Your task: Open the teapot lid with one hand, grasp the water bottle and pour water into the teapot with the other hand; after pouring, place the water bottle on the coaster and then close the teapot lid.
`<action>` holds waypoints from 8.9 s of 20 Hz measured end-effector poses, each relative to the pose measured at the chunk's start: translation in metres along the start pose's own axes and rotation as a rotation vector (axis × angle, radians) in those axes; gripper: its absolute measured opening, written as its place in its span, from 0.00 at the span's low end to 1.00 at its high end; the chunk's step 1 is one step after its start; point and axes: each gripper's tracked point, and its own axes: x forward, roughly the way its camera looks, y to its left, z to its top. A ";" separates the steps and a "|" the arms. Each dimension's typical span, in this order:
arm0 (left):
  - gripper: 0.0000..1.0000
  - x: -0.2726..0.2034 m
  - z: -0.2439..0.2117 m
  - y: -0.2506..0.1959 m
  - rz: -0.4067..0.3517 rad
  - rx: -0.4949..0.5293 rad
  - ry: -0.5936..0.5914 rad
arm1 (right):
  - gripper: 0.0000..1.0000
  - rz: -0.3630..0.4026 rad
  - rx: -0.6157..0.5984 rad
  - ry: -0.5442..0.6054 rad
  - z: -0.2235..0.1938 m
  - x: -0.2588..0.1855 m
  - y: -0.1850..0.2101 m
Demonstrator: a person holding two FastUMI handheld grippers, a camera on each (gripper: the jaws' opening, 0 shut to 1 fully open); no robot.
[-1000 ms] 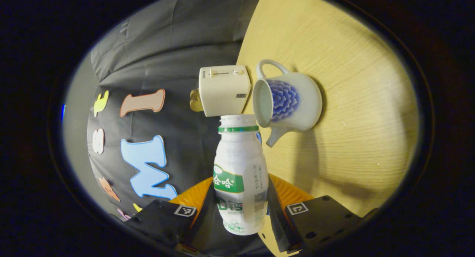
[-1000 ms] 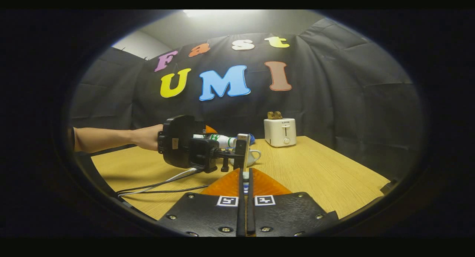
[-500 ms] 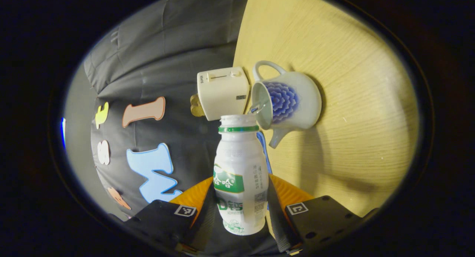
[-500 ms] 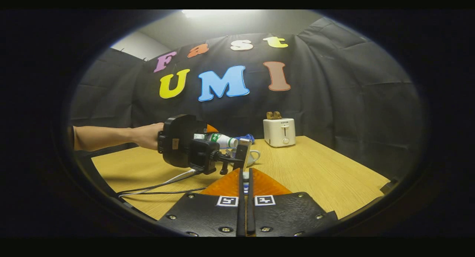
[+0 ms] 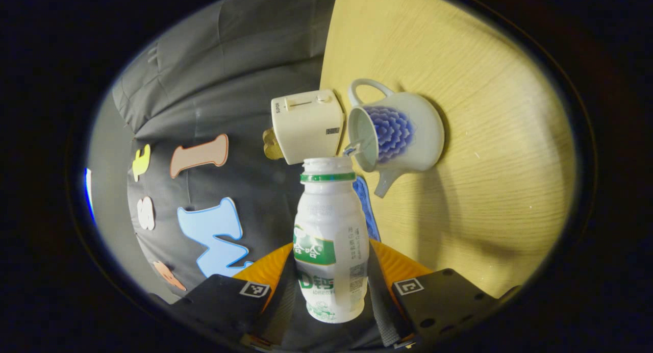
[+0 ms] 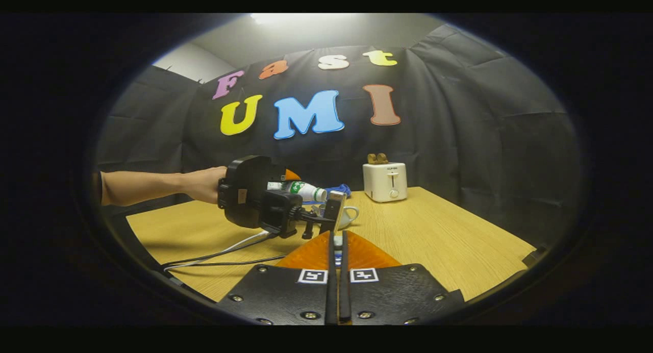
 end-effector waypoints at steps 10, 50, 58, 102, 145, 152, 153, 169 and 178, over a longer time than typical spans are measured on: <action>0.80 0.002 -0.004 0.003 0.009 0.043 0.004 | 0.02 0.007 0.012 0.006 -0.002 0.001 -0.001; 0.73 0.001 0.022 0.009 0.033 0.174 -0.077 | 0.02 0.036 0.038 0.020 -0.007 0.001 0.003; 0.73 0.003 0.026 -0.005 -0.017 0.003 -0.133 | 0.02 0.033 0.038 0.019 -0.004 0.001 0.004; 0.80 -0.047 -0.132 0.001 0.078 -1.459 -0.236 | 0.02 -0.018 -0.092 0.084 0.021 0.222 0.013; 1.00 -0.032 -0.219 -0.040 0.176 -1.717 -0.083 | 0.84 0.054 -0.062 0.004 0.027 0.199 0.035; 0.98 -0.167 -0.163 -0.063 0.225 -1.686 0.039 | 0.84 -0.011 -0.081 -0.056 0.032 0.116 0.105; 0.96 -0.176 -0.152 -0.067 0.221 -1.697 0.057 | 0.84 -0.007 -0.063 -0.058 0.029 0.107 0.118; 0.96 -0.211 -0.131 -0.068 0.293 -1.780 0.043 | 0.94 -0.140 -0.064 -0.046 0.001 0.089 0.133; 0.96 -0.208 -0.123 -0.066 0.254 -1.777 -0.010 | 0.94 -0.186 -0.071 -0.050 0.002 0.088 0.128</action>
